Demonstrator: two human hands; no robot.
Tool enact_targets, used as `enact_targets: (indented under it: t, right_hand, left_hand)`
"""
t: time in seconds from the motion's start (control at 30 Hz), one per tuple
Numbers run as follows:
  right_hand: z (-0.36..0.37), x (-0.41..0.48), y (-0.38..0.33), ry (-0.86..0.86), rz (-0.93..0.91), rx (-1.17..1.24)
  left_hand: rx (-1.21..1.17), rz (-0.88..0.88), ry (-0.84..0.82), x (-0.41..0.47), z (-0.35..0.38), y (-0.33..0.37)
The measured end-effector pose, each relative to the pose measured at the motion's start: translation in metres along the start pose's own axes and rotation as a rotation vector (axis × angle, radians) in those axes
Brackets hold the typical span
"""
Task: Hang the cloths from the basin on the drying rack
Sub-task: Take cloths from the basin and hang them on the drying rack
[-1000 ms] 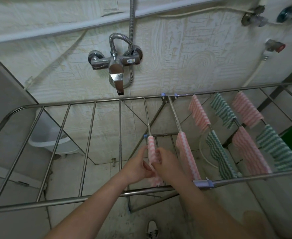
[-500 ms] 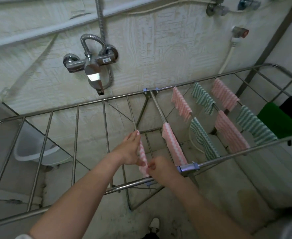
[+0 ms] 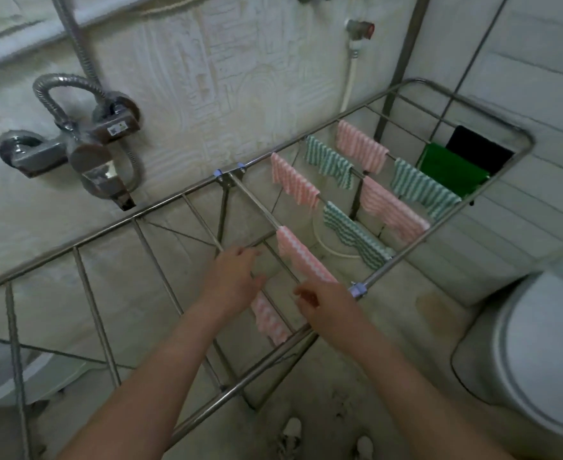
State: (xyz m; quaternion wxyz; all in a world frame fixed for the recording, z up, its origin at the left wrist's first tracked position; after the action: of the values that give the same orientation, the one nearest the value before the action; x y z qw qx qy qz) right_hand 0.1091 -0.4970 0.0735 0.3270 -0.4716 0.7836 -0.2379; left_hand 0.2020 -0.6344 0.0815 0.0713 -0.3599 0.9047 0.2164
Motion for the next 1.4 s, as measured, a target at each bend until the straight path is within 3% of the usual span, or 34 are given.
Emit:
enact_targets:
  t: [0.13,0.33,0.6,0.77,0.9,1.03,1.2,1.4]
  right_hand:
    - [-0.029,-0.021,0.019,0.159,0.086,0.140]
    - [-0.065,-0.074,0.066,0.475,0.209,0.591]
    - [-0.097,-0.193,0.135,0.737,0.374,0.759]
    - [-0.092,-0.287,0.200,0.845,0.575,0.718]
    - [-0.079,-0.371,0.261,0.947,0.753,0.669]
    - [-0.055,-0.433,0.310,0.966,0.907,0.748]
    - [-0.007,-0.500,0.378,0.866,1.134,0.809]
    - [0.037,-0.548,0.440,0.684,1.331,0.564]
  left_hand:
    - [-0.233,0.226,0.122,0.002,-0.013,0.045]
    - [-0.435,0.396,-0.027,0.006,0.009,0.121]
    - [-0.371,0.673,-0.259,-0.027,0.069,0.252]
    - [-0.250,0.863,-0.364,-0.069,0.129,0.342]
    - [-0.081,1.031,-0.540,-0.114,0.193,0.411]
    - [0.079,1.162,-0.669,-0.151,0.257,0.453]
    - [0.336,1.311,-0.745,-0.197,0.343,0.501]
    - [0.675,1.438,-0.676,-0.246,0.421,0.534]
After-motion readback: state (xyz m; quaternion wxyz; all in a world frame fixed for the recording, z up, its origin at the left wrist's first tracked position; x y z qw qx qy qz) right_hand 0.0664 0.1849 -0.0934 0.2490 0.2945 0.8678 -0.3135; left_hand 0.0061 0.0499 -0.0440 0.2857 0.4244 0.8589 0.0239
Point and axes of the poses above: each hand's wrist, its own x-axis towards the middle knuckle, its own z-axis out of the palm, y = z × x, the point moved 8 cm from there along x, towards the middle knuckle, and after that the axes turned 9 degrees about -y, right-handed, at the moved point
